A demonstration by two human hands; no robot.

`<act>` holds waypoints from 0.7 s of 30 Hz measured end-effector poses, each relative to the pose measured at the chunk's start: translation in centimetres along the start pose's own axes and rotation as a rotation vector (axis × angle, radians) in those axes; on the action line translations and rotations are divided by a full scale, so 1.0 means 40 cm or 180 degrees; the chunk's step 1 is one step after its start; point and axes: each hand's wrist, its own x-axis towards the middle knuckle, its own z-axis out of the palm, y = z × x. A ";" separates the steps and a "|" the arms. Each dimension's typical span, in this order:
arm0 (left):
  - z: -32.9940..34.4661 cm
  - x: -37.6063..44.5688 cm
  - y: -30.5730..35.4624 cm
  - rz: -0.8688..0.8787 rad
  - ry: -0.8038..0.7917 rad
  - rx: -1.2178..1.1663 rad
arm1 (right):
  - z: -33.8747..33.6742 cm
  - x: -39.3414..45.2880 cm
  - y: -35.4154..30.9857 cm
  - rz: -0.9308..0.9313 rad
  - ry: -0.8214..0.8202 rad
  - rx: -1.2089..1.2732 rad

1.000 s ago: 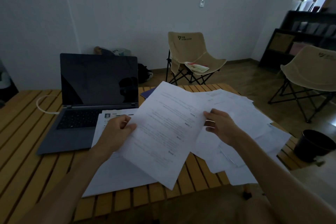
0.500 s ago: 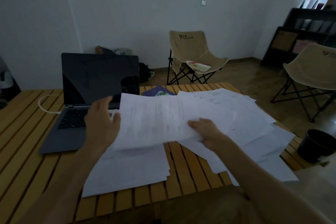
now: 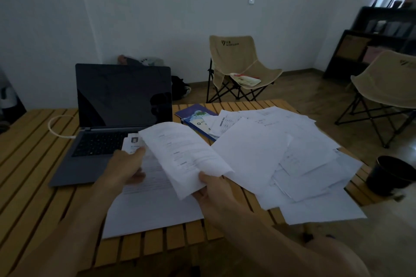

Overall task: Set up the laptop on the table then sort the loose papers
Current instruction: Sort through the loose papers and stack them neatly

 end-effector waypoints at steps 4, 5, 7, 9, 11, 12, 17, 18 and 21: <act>-0.002 0.017 -0.008 0.0344 -0.0107 -0.0258 | -0.008 -0.045 -0.025 0.0593 -0.0665 -0.1276; -0.013 0.027 -0.011 0.0493 0.0011 -0.0044 | -0.022 -0.045 -0.058 0.0721 -0.0945 -0.2043; -0.033 0.034 -0.013 0.0553 0.0144 0.0421 | -0.060 -0.015 -0.129 0.0234 -0.0957 -0.3685; -0.045 0.036 -0.019 0.0604 0.0145 0.0752 | -0.109 0.047 -0.200 -0.0770 -0.0071 -0.4657; -0.037 0.035 -0.029 0.0685 0.0090 0.1002 | -0.152 0.106 -0.255 -0.1400 0.0928 -0.5202; -0.027 0.033 -0.034 0.0717 0.0097 0.1156 | -0.171 0.132 -0.267 -0.1494 0.1183 -0.5500; 0.008 0.031 -0.051 0.1176 0.0416 0.1933 | -0.120 0.211 -0.281 -0.2166 0.0164 -0.6103; 0.009 0.033 -0.052 0.1204 0.0432 0.2001 | -0.086 0.222 -0.285 -0.2218 -0.0179 -0.6184; 0.005 0.045 -0.051 0.1242 0.0376 0.1950 | 0.008 0.272 -0.292 -0.1740 -0.0760 -0.7045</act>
